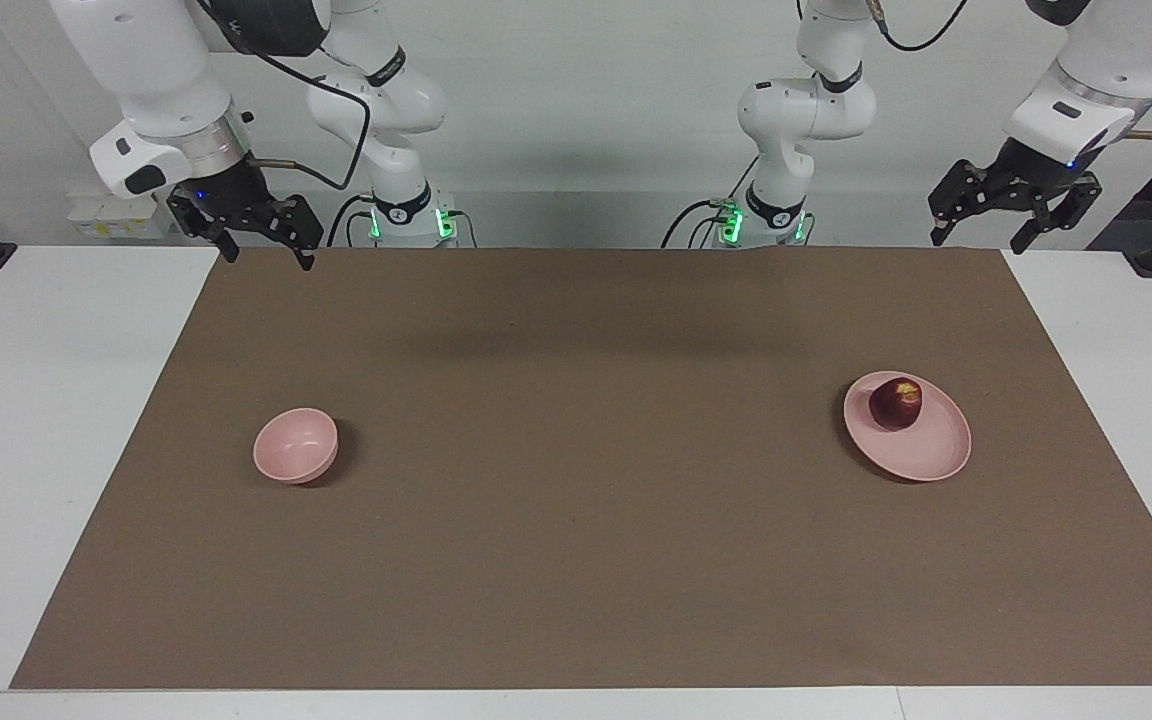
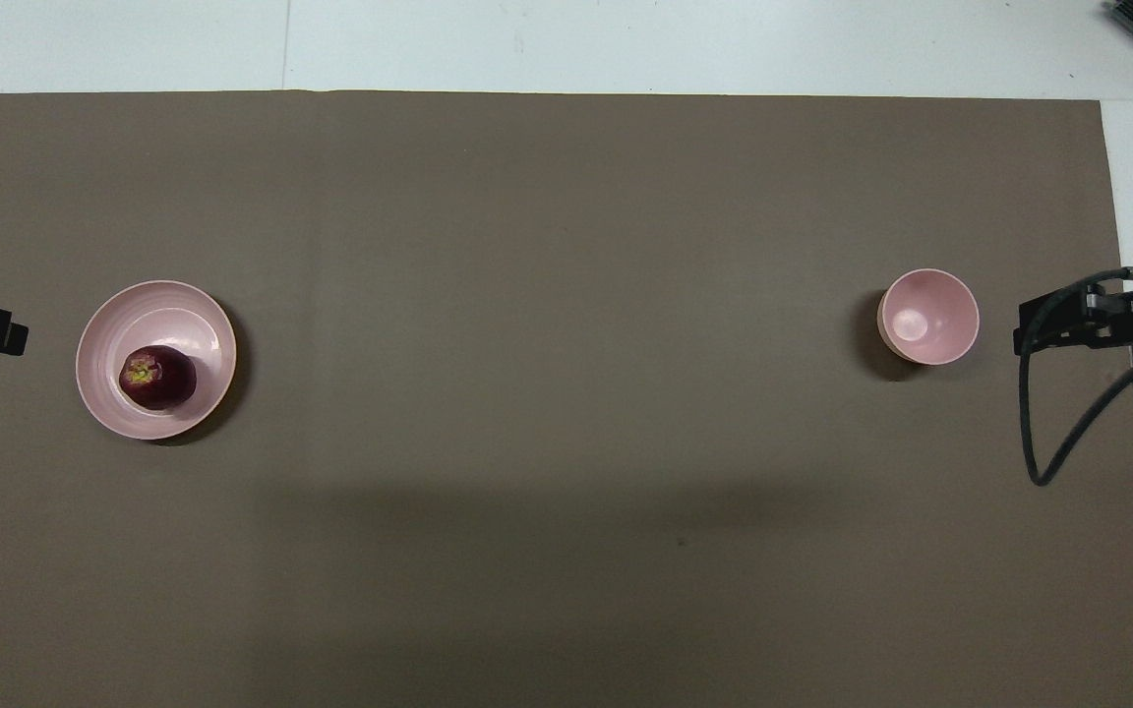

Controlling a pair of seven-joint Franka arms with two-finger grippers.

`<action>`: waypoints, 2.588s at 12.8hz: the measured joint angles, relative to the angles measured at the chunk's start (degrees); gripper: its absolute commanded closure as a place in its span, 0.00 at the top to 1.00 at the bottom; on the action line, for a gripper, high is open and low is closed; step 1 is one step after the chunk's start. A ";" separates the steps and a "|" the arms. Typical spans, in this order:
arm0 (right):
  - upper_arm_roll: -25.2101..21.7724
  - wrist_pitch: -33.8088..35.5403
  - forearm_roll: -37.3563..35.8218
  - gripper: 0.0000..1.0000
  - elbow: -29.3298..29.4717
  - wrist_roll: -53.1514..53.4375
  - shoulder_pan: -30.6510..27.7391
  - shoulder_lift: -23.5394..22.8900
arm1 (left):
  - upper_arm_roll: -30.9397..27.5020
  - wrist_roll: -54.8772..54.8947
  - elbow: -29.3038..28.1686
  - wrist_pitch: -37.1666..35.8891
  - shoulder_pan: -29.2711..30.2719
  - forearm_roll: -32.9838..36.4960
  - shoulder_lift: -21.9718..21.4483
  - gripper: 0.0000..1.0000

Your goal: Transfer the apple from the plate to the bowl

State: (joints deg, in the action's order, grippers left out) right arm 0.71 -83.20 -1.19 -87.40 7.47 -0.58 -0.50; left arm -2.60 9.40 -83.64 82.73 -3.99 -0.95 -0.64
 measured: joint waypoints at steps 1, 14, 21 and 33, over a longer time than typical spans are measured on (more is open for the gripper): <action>0.02 0.32 0.00 1.00 0.40 -0.03 0.06 0.00 | 0.04 0.00 0.00 -0.05 0.00 0.00 0.00 1.00; 0.32 0.47 0.11 1.00 0.71 -0.03 0.24 -0.10 | 0.57 -0.01 0.00 -0.18 -0.03 0.00 -0.03 1.00; 0.23 0.47 0.11 1.00 0.71 -0.03 0.18 -0.10 | 0.60 0.00 -1.69 2.77 -0.03 -0.01 -0.69 1.00; 0.15 0.47 0.11 1.00 0.64 2.80 0.11 -0.10 | 0.72 1.04 -23.59 22.34 -0.04 -0.03 -2.67 1.00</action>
State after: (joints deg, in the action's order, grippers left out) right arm 0.86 -82.73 -1.08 -86.76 10.27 -0.47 -0.60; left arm -1.89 10.44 -107.23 105.06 -4.04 -0.98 -3.31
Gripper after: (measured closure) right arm 0.000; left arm 0.000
